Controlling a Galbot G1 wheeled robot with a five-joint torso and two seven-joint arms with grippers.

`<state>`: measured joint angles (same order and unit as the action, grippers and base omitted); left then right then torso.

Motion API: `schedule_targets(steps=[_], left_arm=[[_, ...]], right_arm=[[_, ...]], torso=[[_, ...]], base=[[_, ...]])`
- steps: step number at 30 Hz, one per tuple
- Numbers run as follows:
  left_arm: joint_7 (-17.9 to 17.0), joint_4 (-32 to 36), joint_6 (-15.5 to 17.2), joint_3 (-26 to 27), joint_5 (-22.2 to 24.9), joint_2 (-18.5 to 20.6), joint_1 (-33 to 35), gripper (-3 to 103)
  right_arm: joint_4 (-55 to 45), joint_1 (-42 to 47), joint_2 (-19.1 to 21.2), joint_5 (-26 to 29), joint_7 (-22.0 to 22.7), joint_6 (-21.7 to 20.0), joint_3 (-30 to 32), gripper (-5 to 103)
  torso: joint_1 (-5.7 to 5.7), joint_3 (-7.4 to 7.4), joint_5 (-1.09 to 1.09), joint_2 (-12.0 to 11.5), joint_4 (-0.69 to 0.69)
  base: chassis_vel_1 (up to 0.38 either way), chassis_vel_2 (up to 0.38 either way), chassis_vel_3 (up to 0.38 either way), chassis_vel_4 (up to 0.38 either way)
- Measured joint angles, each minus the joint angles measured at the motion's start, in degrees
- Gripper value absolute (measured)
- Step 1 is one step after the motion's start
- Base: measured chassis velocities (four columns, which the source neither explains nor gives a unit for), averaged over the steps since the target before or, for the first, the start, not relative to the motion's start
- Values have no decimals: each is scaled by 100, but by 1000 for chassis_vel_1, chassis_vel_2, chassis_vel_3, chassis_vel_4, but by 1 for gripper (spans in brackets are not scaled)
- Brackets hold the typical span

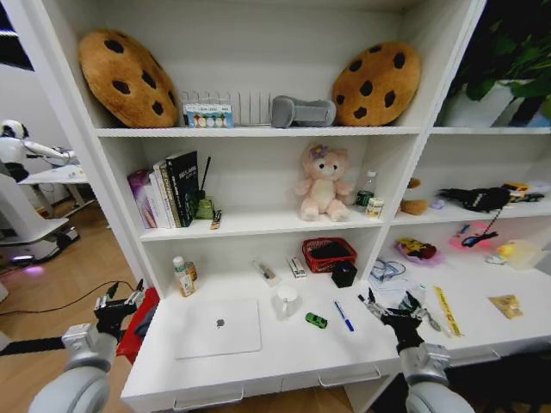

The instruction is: Organize the objects on the table.

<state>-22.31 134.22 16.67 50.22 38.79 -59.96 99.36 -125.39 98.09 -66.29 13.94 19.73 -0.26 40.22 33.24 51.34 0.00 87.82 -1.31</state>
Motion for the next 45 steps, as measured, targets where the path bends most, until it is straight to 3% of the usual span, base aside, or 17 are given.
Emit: schedule_targets(steps=[2, 5, 16, 19, 26, 31, 34, 38, 40, 41, 43, 45], left_arm=[[-166, 249, 85, 62, -14, -92, 165, 92], [-195, 369, 170, 149, -3, -153, 234, 99], [-126, 763, 371, 151, -74, -169, 453, 100], [-12, 761, 274, 32, -564, -431, 669, 100], [6, 714, 259, -30, -718, -597, 632, 100], [10, 703, 260, -34, -722, -601, 622, 100], [13, 699, 260, -36, -723, -598, 620, 100], [14, 695, 260, -38, -723, -593, 618, 100], [16, 694, 260, -38, -722, -591, 617, 100], [16, 694, 260, -38, -722, -591, 617, 100], [16, 692, 260, -39, -722, -589, 616, 100], [17, 692, 260, -39, -722, -589, 616, 100]], right_arm=[[42, 2, 135, -95, 86, -35, -40, 100], [58, 34, 239, -72, 125, -28, -64, 100], [17, 40, 353, -29, 76, -4, -130, 100], [57, 59, 208, -46, 33, -23, -207, 100], [80, 101, 188, 218, -312, 54, -248, 100], [279, 1, 463, 583, -737, 31, -258, 100], [640, -295, 700, 541, -689, 231, -150, 100], [1094, -623, 1012, 1054, -609, 260, -23, 100], [1348, -658, 1239, 1402, -1439, 447, -48, 100], [1348, -658, 1239, 1402, -1439, 447, -48, 100], [1690, -839, 1459, 1449, -2020, 732, -277, 100], [1847, -1002, 1543, 1363, -2101, 809, -445, 100]], torso=[[0, 0, 1, 0, 2], [0, 0, 0, 0, 0], [0, 0, 0, 0, 0], [0, 0, 1, -1, 1], [0, 0, 0, 0, 1], [0, 0, 0, 0, 0], [0, 0, 0, -1, 1], [2, 1, 1, -1, 1], [1, 1, 1, -1, 0], [1, 1, 1, -1, 0], [1, 1, -1, 0, -1], [1, 1, 3, -1, 0]], base=[[0, 0, 0, 0], [0, 0, 0, 0], [0, 0, 0, 0], [0, 0, 0, 0], [0, 0, 0, 0], [0, 0, 0, 0], [0, 0, 0, 0], [0, 0, 0, 0], [0, 0, 0, 0], [0, 0, 0, 0], [0, 0, 0, 0], [0, 0, 0, 0]])
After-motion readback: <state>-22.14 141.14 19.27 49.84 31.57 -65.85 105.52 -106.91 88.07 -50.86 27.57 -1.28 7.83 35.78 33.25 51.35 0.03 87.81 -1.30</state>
